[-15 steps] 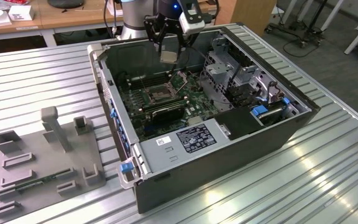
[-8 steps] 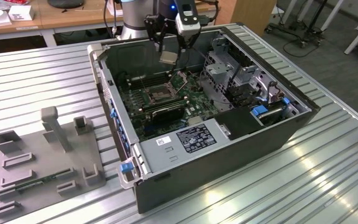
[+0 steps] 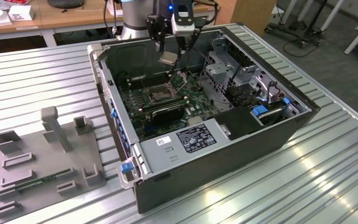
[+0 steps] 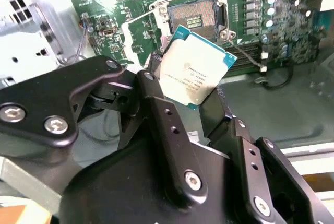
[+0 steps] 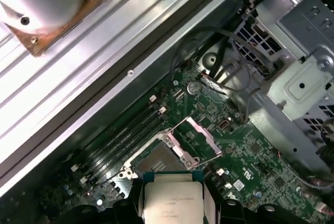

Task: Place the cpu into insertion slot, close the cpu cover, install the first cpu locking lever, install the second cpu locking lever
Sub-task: 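Place the cpu into insertion slot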

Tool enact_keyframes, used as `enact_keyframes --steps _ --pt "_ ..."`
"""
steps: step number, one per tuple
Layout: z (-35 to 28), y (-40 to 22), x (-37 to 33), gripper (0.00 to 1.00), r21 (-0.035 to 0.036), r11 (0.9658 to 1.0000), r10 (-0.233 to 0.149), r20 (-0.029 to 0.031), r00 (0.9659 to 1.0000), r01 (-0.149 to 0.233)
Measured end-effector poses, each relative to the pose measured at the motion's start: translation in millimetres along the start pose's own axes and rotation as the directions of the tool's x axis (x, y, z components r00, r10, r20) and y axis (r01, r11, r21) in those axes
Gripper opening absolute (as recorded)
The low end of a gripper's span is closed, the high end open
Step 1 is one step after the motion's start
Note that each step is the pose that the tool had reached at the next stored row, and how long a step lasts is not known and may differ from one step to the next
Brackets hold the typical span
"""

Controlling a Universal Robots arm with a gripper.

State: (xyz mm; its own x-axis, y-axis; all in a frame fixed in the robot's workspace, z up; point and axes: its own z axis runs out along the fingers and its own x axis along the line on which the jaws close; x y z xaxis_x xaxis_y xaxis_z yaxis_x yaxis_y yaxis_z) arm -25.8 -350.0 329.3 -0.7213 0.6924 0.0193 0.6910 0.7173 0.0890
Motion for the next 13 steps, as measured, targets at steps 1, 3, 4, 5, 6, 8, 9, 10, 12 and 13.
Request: enact_keyframes --steps 1,3,4,5,6,8,9,10,12,13 --pt "0.3 0.0 0.0 0.54 -0.0005 0.9998 0.017 0.0015 0.9998 -0.017" --pt "0.6 -0.1 0.0 0.54 -0.0012 0.9986 0.052 0.0046 0.9986 -0.052" --pt "0.8 -0.1 0.0 0.54 -0.0018 0.9976 0.070 0.0061 0.9976 -0.070" --pt "1.0 -0.1 0.0 0.54 -0.0022 0.9962 0.087 0.0076 0.9962 -0.087" --pt "1.2 -0.1 0.0 0.54 -0.0026 0.9946 0.104 0.0091 0.9946 -0.104" --pt "1.4 -0.1 0.0 0.54 -0.0036 0.9905 0.138 0.0121 0.9904 -0.138" --pt "1.4 -0.1 -0.1 0.54 -0.0039 0.9887 0.150 0.0132 0.9886 -0.150" --pt "1.4 -0.1 -0.1 0.54 -0.0042 0.9876 0.157 0.0137 0.9875 -0.157" --pt "1.4 -0.1 0.0 0.54 -0.0042 0.9875 0.158 0.0138 0.9874 -0.158" --pt "1.4 -0.1 0.0 0.54 -0.0042 0.9874 0.158 0.0139 0.9873 -0.158"
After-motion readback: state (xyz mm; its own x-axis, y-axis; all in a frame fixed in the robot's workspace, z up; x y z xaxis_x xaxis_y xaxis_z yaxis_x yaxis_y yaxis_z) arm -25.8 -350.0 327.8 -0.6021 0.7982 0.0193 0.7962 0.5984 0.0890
